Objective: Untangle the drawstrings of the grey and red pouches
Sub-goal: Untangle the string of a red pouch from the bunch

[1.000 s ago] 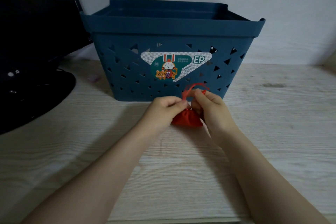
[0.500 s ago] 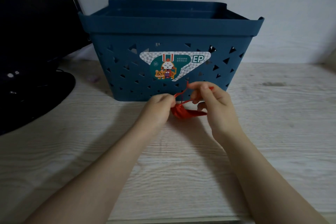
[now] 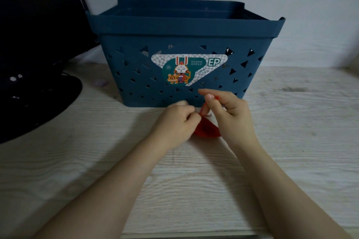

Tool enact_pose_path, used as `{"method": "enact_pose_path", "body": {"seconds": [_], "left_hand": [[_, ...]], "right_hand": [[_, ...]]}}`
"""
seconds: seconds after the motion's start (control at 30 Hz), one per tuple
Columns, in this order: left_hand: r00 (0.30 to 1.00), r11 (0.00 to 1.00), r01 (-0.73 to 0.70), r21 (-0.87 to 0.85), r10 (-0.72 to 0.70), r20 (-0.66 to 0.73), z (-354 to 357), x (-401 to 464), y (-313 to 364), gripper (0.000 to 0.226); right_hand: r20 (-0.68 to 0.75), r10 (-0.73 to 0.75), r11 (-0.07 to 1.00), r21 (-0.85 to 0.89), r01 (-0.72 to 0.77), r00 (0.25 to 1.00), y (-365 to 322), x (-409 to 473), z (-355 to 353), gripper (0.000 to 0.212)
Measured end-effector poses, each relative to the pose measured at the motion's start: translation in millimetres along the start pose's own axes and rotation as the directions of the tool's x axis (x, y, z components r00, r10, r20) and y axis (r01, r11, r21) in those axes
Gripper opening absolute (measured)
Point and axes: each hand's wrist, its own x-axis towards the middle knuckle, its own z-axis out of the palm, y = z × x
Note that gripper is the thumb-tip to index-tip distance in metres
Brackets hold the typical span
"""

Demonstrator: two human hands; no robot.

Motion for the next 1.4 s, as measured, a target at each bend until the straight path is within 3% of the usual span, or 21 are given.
{"method": "enact_pose_path", "body": {"seconds": [0.1, 0.23, 0.37, 0.43, 0.53, 0.63, 1.0, 1.23, 1.4], "left_hand": [[0.991, 0.998, -0.045, -0.031, 0.049, 0.123, 2.4, -3.0, 1.0, 0.027], [0.990, 0.996, -0.039, -0.076, 0.049, 0.130, 2.5, -1.9, -2.5, 0.031], [0.991, 0.980, 0.063, -0.190, -0.038, 0.129, 0.2, -0.3, -2.6, 0.034], [0.988, 0.956, 0.133, -0.263, -0.107, 0.110, -0.3, 0.3, 0.3, 0.036], [0.970, 0.853, 0.241, -0.462, -0.192, 0.150, -2.3, 1.6, 3.6, 0.027], [0.952, 0.745, 0.305, -0.593, -0.260, 0.164, -3.4, 3.4, 2.8, 0.034], [0.910, 0.725, 0.404, -0.557, -0.380, 0.165, -5.0, 3.1, 7.1, 0.028], [0.890, 0.574, 0.427, -0.699, -0.405, 0.212, -8.8, 2.8, 1.0, 0.011], [0.914, 0.567, 0.393, -0.723, -0.325, 0.242, -8.0, 1.9, 1.9, 0.012]], "right_hand": [[0.040, 0.031, 0.997, 0.066, -0.034, 0.999, 0.9, 0.2, -0.5, 0.017], [0.134, 0.055, 0.988, 0.134, -0.073, 0.989, -1.2, 0.1, 0.1, 0.021], [0.174, 0.083, 0.965, 0.233, -0.123, 0.981, 0.9, 1.0, 0.1, 0.029], [0.157, 0.085, 0.986, 0.128, -0.106, 0.984, 4.0, 0.7, -1.2, 0.036], [0.165, 0.049, 0.994, -0.102, -0.033, 0.985, 5.3, 1.2, -4.4, 0.022], [0.189, 0.019, 0.991, -0.130, 0.006, 0.982, 5.4, 1.1, -5.3, 0.011], [0.083, -0.066, 0.961, -0.263, 0.085, 0.994, 11.6, 1.8, -2.8, 0.006], [0.073, -0.015, 0.989, -0.147, 0.025, 0.997, 12.8, 2.6, -2.6, 0.007], [0.143, -0.003, 0.998, -0.067, 0.013, 0.990, 12.4, 2.6, -4.2, 0.007]]}}
